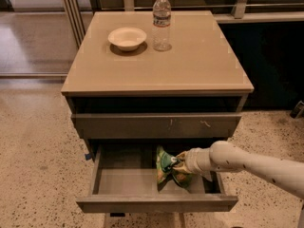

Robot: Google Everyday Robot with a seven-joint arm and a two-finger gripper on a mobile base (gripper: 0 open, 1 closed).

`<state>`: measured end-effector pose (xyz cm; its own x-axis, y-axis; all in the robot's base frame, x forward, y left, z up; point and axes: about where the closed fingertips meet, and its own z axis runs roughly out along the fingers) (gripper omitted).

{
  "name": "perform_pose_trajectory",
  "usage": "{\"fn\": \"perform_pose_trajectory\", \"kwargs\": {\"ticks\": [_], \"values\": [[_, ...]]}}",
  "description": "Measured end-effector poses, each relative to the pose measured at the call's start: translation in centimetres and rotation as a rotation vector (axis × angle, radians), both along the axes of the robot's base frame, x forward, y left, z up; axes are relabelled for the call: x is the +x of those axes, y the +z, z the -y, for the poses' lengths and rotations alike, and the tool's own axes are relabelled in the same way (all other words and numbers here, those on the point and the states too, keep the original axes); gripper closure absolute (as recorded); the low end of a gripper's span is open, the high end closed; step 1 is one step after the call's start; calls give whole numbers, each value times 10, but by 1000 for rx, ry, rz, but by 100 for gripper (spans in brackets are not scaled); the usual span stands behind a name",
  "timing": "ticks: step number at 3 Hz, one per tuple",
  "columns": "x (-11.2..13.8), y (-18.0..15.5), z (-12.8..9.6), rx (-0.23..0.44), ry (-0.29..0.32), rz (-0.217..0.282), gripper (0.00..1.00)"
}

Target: Place green rice chip bag into middle drawer

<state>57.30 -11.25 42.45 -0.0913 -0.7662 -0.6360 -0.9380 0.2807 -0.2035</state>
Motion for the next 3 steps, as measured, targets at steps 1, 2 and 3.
{"fn": "perform_pose_trajectory", "kwargs": {"ticks": [1,2,3], "values": [[7,-4,-11,25,25,-6,22],[13,-7,-24,68,52,-15,1],[14,-8,-24,69,53,-15,0]]}}
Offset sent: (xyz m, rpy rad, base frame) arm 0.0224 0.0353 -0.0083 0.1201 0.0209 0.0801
